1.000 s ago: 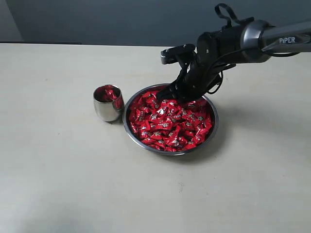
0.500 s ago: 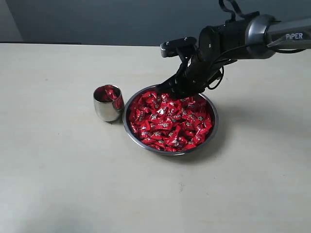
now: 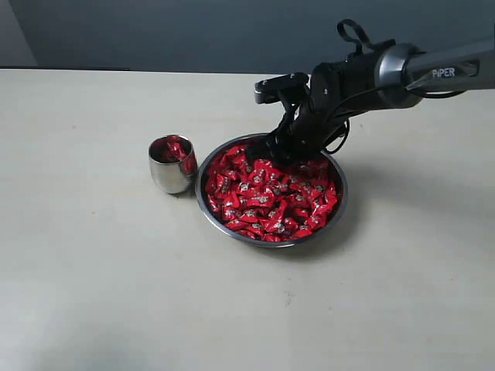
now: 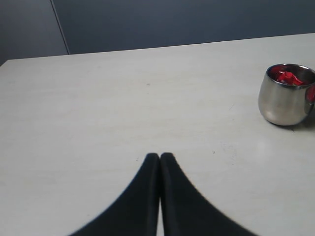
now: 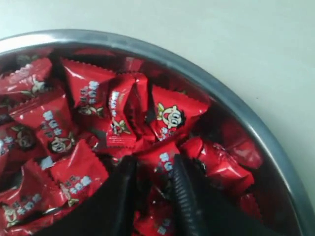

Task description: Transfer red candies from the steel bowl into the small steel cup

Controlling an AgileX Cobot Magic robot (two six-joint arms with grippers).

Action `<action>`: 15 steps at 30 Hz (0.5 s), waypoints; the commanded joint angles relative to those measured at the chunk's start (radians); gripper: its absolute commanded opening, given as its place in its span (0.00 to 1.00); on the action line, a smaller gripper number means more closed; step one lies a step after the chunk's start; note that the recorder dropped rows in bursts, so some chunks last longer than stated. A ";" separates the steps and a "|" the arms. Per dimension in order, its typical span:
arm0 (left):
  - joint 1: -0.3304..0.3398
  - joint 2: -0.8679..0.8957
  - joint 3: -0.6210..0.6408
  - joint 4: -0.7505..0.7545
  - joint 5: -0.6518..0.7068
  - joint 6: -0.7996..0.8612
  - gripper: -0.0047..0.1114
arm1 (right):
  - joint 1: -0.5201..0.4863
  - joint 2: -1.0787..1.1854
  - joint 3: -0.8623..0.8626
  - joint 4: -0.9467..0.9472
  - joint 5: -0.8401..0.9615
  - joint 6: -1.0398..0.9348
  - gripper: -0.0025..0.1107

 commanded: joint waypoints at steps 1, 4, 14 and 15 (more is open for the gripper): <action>-0.005 -0.005 -0.008 0.002 -0.005 -0.001 0.04 | -0.009 -0.007 0.003 0.003 -0.001 -0.001 0.02; -0.005 -0.005 -0.008 0.002 -0.005 -0.001 0.04 | -0.009 -0.035 0.003 0.003 0.008 -0.001 0.02; -0.005 -0.005 -0.008 0.002 -0.005 -0.001 0.04 | -0.006 -0.158 0.003 0.001 0.061 -0.001 0.01; -0.005 -0.005 -0.008 0.002 -0.005 -0.001 0.04 | -0.006 -0.160 0.003 0.001 0.069 -0.001 0.01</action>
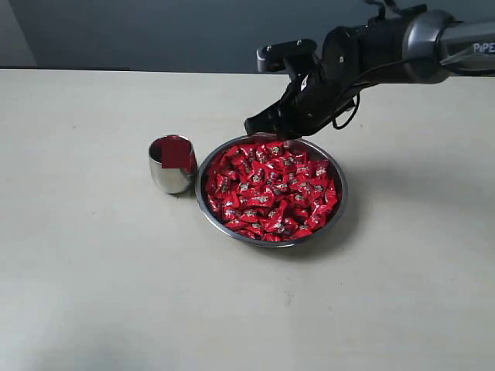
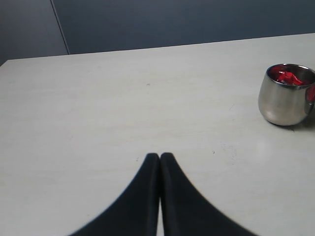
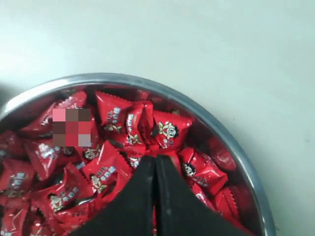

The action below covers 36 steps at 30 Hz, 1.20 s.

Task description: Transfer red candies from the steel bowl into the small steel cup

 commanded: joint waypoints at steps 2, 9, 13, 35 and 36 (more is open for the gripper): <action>-0.005 -0.005 -0.008 0.002 -0.005 -0.001 0.04 | -0.003 -0.026 0.003 -0.001 0.050 -0.004 0.05; -0.005 -0.005 -0.008 0.002 -0.005 -0.001 0.04 | -0.003 0.047 0.003 -0.009 0.044 -0.004 0.41; -0.005 -0.005 -0.008 0.002 -0.005 -0.001 0.04 | -0.003 0.081 0.003 -0.009 0.022 -0.004 0.40; -0.005 -0.005 -0.008 0.002 -0.005 -0.001 0.04 | 0.058 -0.063 0.003 0.001 0.017 -0.011 0.03; -0.005 -0.005 -0.008 0.002 -0.005 -0.001 0.04 | 0.075 -0.068 0.003 0.001 0.004 -0.016 0.03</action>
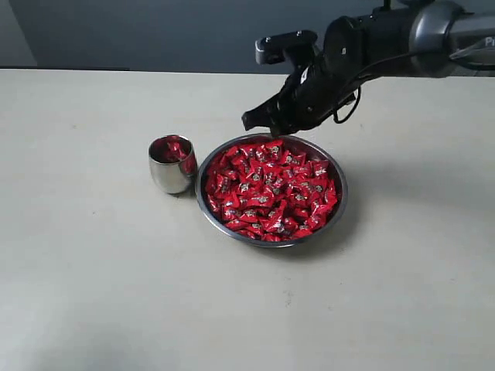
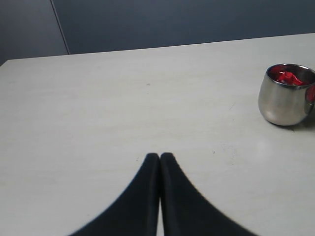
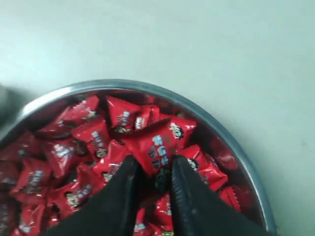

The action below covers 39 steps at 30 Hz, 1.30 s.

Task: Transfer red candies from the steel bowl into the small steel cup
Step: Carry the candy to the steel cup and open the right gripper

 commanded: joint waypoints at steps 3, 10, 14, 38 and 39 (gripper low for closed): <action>-0.005 -0.005 -0.008 0.002 -0.005 -0.001 0.04 | 0.118 -0.032 -0.030 0.028 -0.017 -0.061 0.03; -0.005 -0.005 -0.008 0.002 -0.005 -0.001 0.04 | 0.228 0.061 -0.196 0.028 0.005 -0.064 0.03; -0.005 -0.005 -0.008 0.002 -0.005 -0.001 0.04 | 0.243 0.128 -0.270 0.030 0.018 -0.064 0.03; -0.005 -0.005 -0.008 0.002 -0.005 -0.001 0.04 | 0.250 0.194 -0.327 0.107 0.045 -0.133 0.36; -0.005 -0.005 -0.008 0.002 -0.005 -0.001 0.04 | 0.250 0.178 -0.327 0.096 0.055 -0.133 0.36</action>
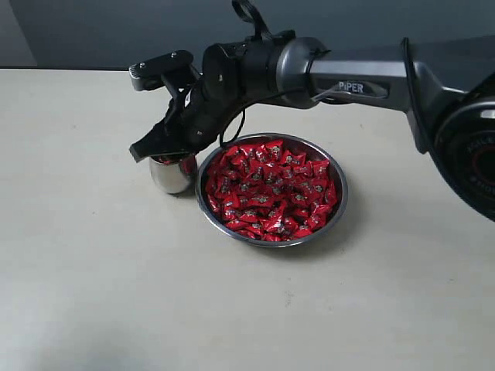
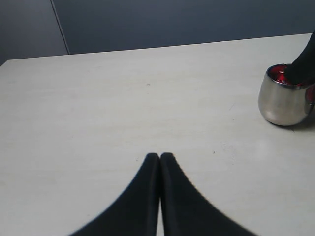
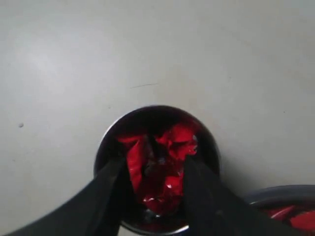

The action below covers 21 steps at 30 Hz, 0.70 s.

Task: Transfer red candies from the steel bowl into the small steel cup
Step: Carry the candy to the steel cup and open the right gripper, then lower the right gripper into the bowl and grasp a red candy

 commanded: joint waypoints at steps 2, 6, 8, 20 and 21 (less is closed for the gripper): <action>-0.005 -0.005 -0.008 0.002 -0.005 -0.001 0.04 | 0.000 -0.088 -0.007 -0.071 0.067 -0.008 0.36; -0.005 -0.005 -0.008 0.002 -0.005 -0.001 0.04 | -0.028 -0.159 -0.007 -0.116 0.188 -0.003 0.36; -0.005 -0.005 -0.008 0.002 -0.005 -0.001 0.04 | -0.061 -0.193 0.008 -0.130 0.233 0.013 0.36; -0.005 -0.005 -0.008 0.002 -0.005 -0.001 0.04 | -0.213 -0.284 0.331 -0.140 0.058 0.046 0.36; -0.005 -0.005 -0.008 0.002 -0.005 -0.001 0.04 | -0.213 -0.281 0.351 -0.142 0.027 0.046 0.36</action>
